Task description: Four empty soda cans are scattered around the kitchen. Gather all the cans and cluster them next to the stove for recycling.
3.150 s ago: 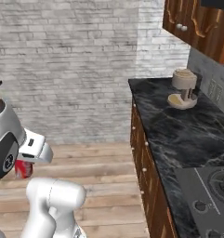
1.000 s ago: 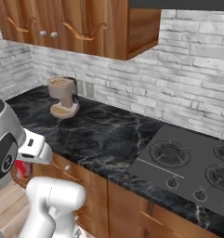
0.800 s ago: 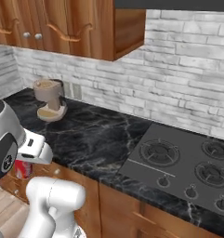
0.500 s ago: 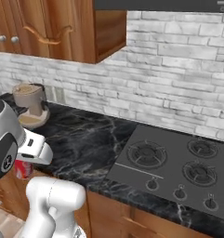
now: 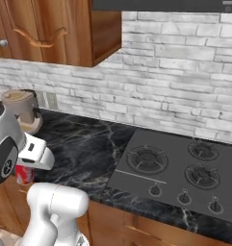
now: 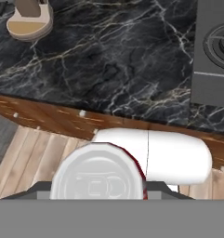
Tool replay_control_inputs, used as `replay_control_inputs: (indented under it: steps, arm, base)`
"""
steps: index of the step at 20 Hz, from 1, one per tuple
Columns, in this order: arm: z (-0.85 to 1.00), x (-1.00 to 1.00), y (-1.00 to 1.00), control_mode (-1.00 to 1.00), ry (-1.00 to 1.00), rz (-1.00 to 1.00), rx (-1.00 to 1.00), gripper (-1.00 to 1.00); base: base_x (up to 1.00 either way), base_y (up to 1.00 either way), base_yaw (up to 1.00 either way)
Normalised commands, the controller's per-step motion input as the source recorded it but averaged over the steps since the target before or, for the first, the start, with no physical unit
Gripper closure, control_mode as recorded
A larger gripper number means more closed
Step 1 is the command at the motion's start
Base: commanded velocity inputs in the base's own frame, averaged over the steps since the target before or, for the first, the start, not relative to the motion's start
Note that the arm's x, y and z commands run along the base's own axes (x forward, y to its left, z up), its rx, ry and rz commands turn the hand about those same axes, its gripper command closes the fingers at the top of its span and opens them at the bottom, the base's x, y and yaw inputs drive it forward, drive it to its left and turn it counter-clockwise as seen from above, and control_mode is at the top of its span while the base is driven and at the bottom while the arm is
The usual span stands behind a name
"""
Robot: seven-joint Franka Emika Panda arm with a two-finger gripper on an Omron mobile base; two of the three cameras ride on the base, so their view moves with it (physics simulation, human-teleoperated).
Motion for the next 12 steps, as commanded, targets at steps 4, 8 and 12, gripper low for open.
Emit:
replay_control_inputs:
  steps: [4,8,12]
  arm:
    - [0.0,0.0,0.0,1.0,0.0,0.0,0.0,1.0]
    - [0.0,0.0,0.0,1.0,0.0,0.0,0.0,1.0]
    - [0.0,0.0,0.0,1.0,0.0,0.0,0.0,1.0]
  base:
    - [0.55,-0.01,-0.24]
    - [0.58,0.0,-0.26]
    - [0.61,0.0,-0.25]
